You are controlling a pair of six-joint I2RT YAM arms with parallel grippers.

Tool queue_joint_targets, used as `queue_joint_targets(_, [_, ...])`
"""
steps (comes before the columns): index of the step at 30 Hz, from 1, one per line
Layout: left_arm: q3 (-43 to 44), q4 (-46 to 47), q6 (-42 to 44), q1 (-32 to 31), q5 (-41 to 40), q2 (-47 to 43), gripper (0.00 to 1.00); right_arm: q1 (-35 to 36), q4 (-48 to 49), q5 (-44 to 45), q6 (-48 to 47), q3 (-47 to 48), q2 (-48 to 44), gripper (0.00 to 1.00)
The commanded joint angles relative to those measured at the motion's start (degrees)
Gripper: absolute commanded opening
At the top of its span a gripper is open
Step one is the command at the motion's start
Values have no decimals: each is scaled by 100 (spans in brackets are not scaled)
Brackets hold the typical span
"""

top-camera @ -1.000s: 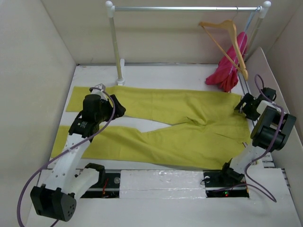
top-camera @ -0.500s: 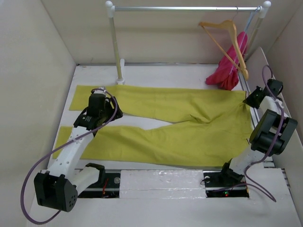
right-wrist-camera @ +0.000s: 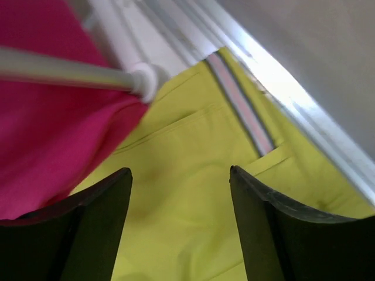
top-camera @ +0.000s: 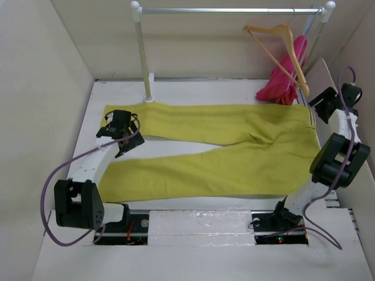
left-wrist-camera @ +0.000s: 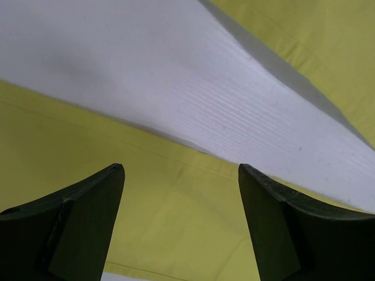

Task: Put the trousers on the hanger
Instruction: Flatten out the trousers at the center of the board.

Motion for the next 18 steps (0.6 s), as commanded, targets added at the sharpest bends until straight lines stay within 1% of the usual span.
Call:
queue_joint_targets(1, [35, -374, -270, 28, -77, 160, 74, 408, 464, -689, 836, -1160, -1472, 72])
queue_joint_targets(2, [-27, -357, -297, 28, -33, 274, 73, 548, 849, -698, 933, -1585, -1824, 70])
queue_joint_targets(3, [-71, -348, -314, 28, 150, 344, 71, 715, 1035, -742, 1135, -2007, -2158, 69])
queue_joint_targets(4, [-133, -348, -323, 28, 291, 528, 70, 1038, 1107, -733, 1258, -2368, -2753, 68])
queue_joint_targets(5, [-159, -330, -332, 28, 432, 617, 69, 1242, 1403, -811, 1347, -3068, -3029, 67])
queue_joint_targets(6, [-186, -260, -323, 28, 677, 687, 65, 1453, 1554, -856, 1452, -3371, -3249, 66])
queue_joint_targets(7, [-238, -199, -332, 28, 723, 766, 61, 1794, 1556, -848, 1453, -3600, -3669, 66])
queue_joint_targets(8, [-274, -137, -332, 28, 723, 898, 58, 1937, 1390, -813, 1453, -3933, -3847, 65])
queue_joint_targets(9, [-300, -24, -341, 28, 706, 960, 49, 2051, 1337, -821, 1418, -4093, -4040, 65])
queue_joint_targets(10, [-326, 30, -332, 28, 766, 1117, 43, 2253, 1293, -838, 1383, -4225, -4382, 65])
queue_joint_targets(11, [-327, 56, -306, -33, 845, 1206, 37, 2350, 1135, -873, 1322, -4331, -4498, 65])
queue_joint_targets(12, [-335, 152, -297, -34, 898, 1276, 20, 2464, 1012, -943, 1138, -4436, -4569, 64])
queue_joint_targets(13, [-362, 188, -297, -103, 873, 1425, 13, 2596, 915, -979, 1050, -4481, -4639, 64])
queue_joint_targets(14, [-371, 249, -297, -104, 846, 1504, 9, 2841, 792, -1023, 979, -4533, -4744, 65])
queue_joint_targets(16, [-406, 373, -332, -104, 732, 1776, 1, 2992, 651, -1190, 891, -4727, -4920, 65])
queue_joint_targets(18, [-371, 434, -341, -104, 706, 1979, 0, 3115, 536, -1321, 838, -4893, -5244, 65])
